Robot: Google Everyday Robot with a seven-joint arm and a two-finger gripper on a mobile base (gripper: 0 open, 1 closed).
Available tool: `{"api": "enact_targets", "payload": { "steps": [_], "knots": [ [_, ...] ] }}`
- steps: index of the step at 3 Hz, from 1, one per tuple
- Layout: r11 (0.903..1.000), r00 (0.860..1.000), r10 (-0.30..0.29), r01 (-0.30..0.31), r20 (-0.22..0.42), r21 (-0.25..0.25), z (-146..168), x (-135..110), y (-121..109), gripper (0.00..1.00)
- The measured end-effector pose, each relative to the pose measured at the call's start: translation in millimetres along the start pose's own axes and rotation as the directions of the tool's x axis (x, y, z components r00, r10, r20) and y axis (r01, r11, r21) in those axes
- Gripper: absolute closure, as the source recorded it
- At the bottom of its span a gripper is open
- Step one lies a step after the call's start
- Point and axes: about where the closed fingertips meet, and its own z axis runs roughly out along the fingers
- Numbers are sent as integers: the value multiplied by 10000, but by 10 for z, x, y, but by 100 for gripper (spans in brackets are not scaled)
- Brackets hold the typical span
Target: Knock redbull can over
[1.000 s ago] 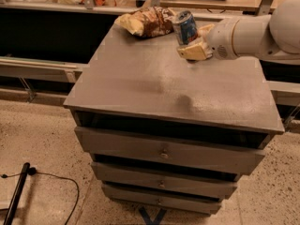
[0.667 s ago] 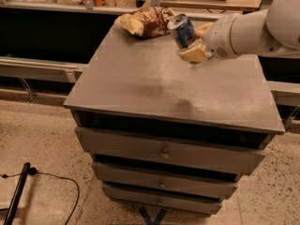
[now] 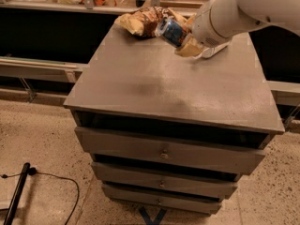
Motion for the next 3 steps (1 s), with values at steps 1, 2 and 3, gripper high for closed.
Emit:
{"api": "enact_targets", "payload": {
  "steps": [1, 2, 3],
  "knots": [
    [9794, 9768, -1971, 1923, -842, -616, 161, 72, -35, 100],
    [9402, 9311, -3382, 3279, -1365, -927, 241, 203, -12, 100],
    [8976, 8896, -4403, 4332, -1212, -810, 375, 301, 129, 100]
  ]
}}
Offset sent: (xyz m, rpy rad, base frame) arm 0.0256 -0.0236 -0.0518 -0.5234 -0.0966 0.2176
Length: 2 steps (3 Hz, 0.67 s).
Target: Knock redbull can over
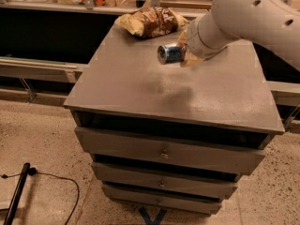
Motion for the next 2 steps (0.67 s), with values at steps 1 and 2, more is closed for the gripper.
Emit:
{"api": "enact_targets", "payload": {
  "steps": [1, 2],
  "knots": [
    [9948, 9954, -934, 925, 208, 422, 121, -32, 79, 100],
    [9854, 9838, -1700, 1693, 575, 167, 260, -44, 143, 100]
  ]
}}
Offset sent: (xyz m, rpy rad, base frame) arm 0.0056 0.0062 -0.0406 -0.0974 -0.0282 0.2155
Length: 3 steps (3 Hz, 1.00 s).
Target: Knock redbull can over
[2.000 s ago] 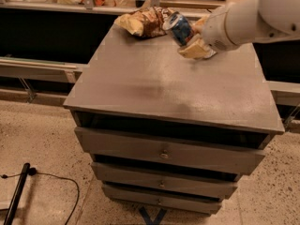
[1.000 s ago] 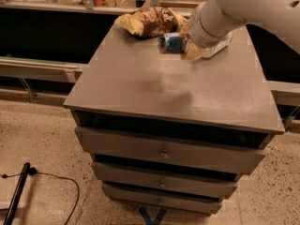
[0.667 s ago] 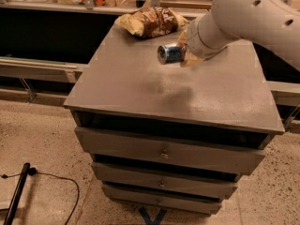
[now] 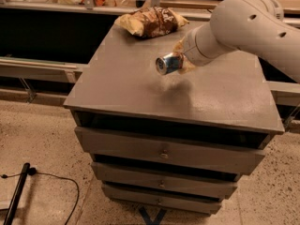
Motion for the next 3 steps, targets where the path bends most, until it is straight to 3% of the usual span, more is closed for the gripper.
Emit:
{"api": "enact_targets", "payload": {
  "steps": [1, 2, 3],
  "knots": [
    [9985, 9991, -304, 316, 282, -436, 75, -14, 65, 100],
    [9971, 9985, -385, 410, 399, -648, 135, -38, 131, 81],
    [9977, 9988, -412, 425, 259, -528, 171, -42, 159, 59]
  ]
}}
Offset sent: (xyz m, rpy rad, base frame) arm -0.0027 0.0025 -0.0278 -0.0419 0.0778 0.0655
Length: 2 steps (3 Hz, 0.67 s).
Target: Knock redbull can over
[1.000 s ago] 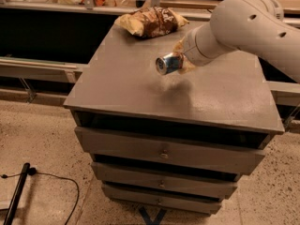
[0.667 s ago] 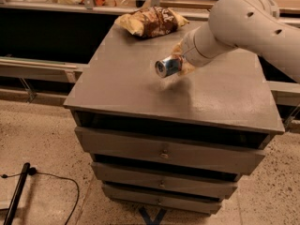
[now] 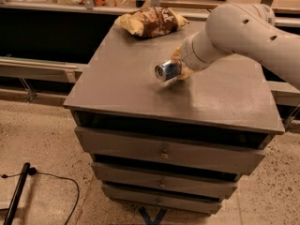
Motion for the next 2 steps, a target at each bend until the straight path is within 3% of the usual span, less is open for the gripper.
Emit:
{"api": "enact_targets", "payload": {
  "steps": [2],
  "knots": [
    [9998, 9999, 76, -74, -121, 180, 9, 27, 6, 12]
  ]
}}
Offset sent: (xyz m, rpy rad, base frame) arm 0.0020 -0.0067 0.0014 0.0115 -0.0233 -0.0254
